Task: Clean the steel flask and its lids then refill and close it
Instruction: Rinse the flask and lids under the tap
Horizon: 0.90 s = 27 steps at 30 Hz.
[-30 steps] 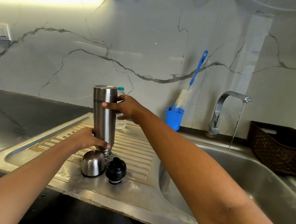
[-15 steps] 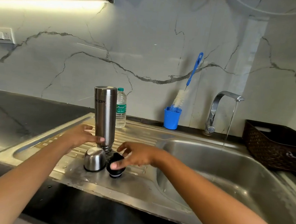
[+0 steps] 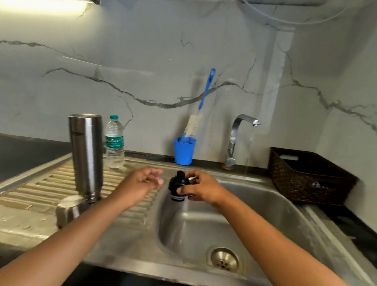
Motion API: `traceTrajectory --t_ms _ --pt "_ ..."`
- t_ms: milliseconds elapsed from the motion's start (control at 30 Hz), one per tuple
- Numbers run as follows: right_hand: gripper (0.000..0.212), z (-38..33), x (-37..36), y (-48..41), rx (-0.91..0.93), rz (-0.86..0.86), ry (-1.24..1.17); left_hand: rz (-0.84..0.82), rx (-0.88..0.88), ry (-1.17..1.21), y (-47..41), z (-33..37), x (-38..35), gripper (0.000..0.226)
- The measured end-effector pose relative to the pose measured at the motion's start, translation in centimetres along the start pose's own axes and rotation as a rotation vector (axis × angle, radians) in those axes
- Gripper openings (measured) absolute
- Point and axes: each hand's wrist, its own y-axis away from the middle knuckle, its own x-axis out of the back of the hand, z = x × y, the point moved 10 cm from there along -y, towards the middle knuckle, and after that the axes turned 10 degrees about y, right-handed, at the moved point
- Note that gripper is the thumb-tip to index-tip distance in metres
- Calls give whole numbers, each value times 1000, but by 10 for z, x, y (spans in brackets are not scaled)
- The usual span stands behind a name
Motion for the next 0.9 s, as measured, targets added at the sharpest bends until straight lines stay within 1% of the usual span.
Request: traceTrajectory --t_ms 67,100,200,300,367,433,500,633,767,900 --pt "40 31 39 0 -82 82 -118 -84 158 206 -23 -21 -50 20" --pt "40 47 57 0 -121 119 -165 -112 201 285 -33 -27 -75 19" --pt "37 88 96 -5 -184 184 -274 -164 233 350 -59 -31 -138 22" --pt "27 116 128 -12 -203 268 -359 -133 275 428 -82 -36 -185 24" --pt "19 132 141 -17 -215 322 -397 -86 290 501 -97 -38 -206 20" --pt "13 149 150 -20 -222 373 -441 -55 297 547 -108 -39 -221 13" --pt "10 165 153 -20 -228 421 -463 -45 301 555 -113 -46 -232 12" --pt "18 183 156 -20 -230 430 -435 -56 307 519 -118 -63 -247 20" --pt "13 190 161 -25 -224 435 -424 -54 274 512 -124 -62 -250 22" --pt "24 189 163 -27 -220 442 -371 -47 262 526 -125 -66 -251 21"
